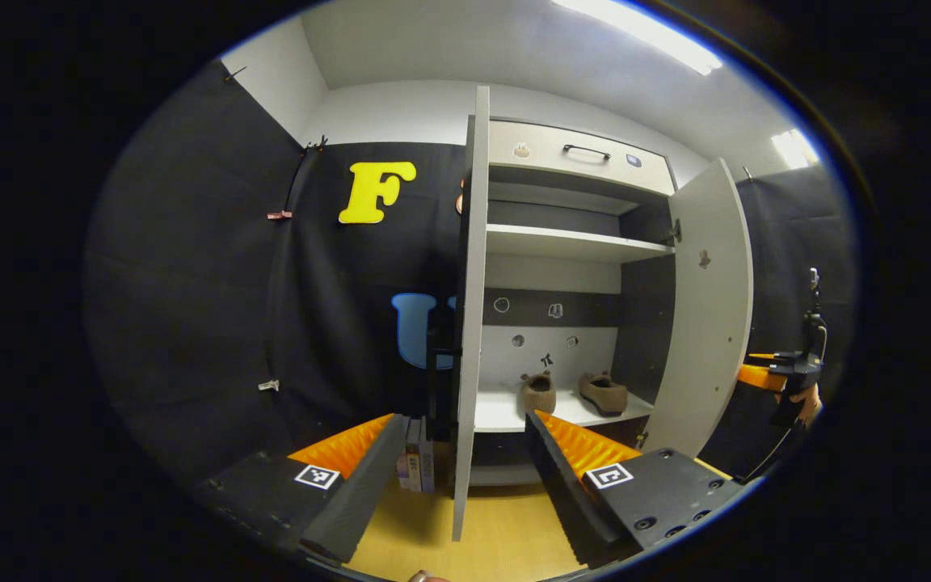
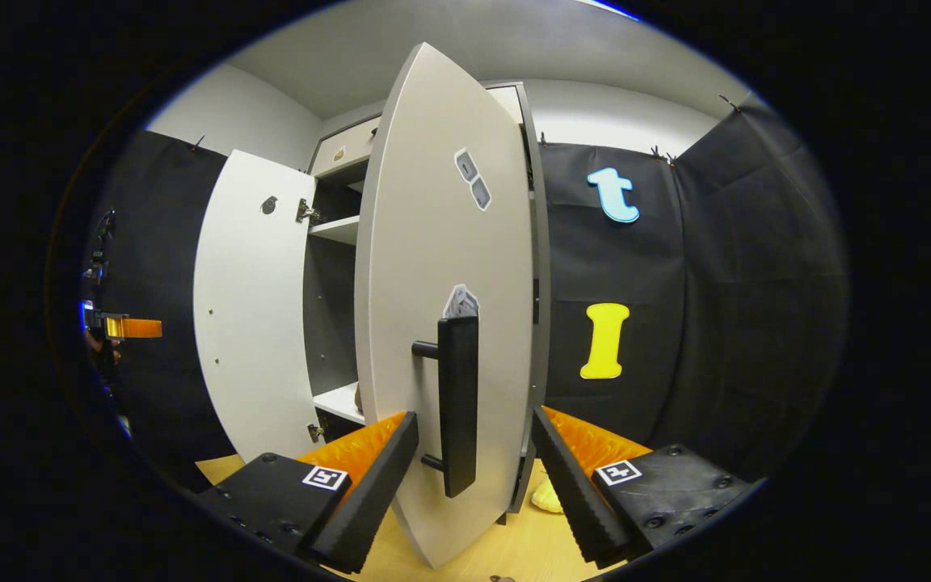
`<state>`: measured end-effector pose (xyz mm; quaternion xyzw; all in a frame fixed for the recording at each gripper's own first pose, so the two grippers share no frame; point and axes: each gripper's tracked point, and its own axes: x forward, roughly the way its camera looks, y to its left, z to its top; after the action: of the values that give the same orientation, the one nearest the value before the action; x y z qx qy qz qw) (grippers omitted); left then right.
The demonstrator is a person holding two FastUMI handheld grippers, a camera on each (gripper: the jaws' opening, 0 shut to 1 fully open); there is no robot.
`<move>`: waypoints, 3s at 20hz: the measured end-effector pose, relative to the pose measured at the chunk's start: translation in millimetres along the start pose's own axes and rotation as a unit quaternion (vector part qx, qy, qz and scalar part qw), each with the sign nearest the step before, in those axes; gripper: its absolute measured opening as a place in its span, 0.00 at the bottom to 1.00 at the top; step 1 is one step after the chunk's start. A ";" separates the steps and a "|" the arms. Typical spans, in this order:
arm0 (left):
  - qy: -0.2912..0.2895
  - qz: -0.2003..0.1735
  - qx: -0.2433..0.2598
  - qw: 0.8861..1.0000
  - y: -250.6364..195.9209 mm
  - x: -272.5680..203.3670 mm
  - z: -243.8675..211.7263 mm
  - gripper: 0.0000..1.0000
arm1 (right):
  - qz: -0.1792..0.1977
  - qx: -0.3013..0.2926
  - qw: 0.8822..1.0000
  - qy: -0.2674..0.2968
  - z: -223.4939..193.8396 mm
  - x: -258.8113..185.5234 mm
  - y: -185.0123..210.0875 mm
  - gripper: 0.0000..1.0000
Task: Grab one shoe with the right hand and put it into the shoe cabinet, grab the other shoe with the left hand and put it into the shoe cabinet; then close the right door with the right hand and the left door with the left hand.
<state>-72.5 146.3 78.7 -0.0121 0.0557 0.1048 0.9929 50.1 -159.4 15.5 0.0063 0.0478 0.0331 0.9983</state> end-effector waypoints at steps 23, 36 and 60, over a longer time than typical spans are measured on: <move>0.019 0.033 0.023 0.999 56.2 27.1 -30.7 0.95 | 0.023 -0.009 0.999 0.026 -16.3 15.4 49.4 0.98; 0.010 -0.003 0.006 1.000 50.4 101.6 -32.7 0.93 | -0.017 -0.020 0.999 0.040 -24.9 -7.0 41.0 0.98; 0.000 -0.136 0.014 0.991 -135.9 153.8 -32.1 0.94 | 0.021 0.005 0.999 0.034 -30.4 19.3 23.9 0.98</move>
<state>102.0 44.1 31.0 -0.0059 0.0551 -0.0315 0.9980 64.8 -134.0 -16.2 0.0111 0.0822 0.0536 0.9951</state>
